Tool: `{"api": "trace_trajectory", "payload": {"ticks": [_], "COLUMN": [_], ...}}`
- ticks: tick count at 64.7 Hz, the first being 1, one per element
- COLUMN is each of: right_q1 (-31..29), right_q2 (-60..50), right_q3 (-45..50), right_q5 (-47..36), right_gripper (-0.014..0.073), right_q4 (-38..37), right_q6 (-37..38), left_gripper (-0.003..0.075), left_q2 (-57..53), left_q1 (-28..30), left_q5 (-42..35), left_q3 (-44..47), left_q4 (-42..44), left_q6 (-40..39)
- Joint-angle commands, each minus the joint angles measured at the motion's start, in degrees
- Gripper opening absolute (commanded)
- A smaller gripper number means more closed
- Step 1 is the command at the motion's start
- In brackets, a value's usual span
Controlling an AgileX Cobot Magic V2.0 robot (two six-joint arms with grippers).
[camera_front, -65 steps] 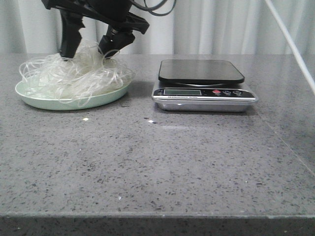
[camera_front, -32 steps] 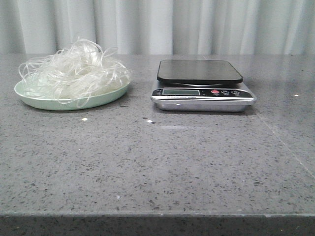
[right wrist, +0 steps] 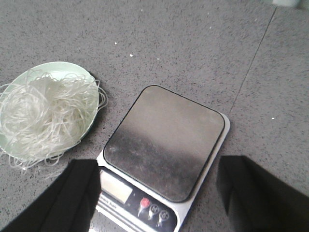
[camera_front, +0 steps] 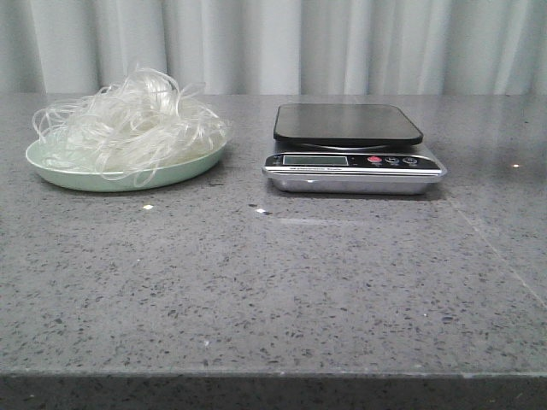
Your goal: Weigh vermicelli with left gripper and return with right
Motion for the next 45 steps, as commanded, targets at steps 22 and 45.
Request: {"api": "trace_trajectory", "payload": {"ticks": [22,45], "right_q1": [-0.3,-0.2], "right_q2": [-34.4,-57.9], "right_q3": [33.3,53.4], "right_q5": [-18.9,-28.7], "right_gripper": [0.0598,0.0596], "right_q4": [1.1,1.1], "right_q6": [-5.3,-6.3], "left_gripper": [0.0127,0.0127], "left_q2": [0.8,0.8], "left_q1": [-0.1,-0.1], "left_q5": [-4.8,-4.8], "left_q3": [-1.4,-1.4], "left_q4": [-0.4,-0.4], "left_q6": [-0.4,-0.4]}}
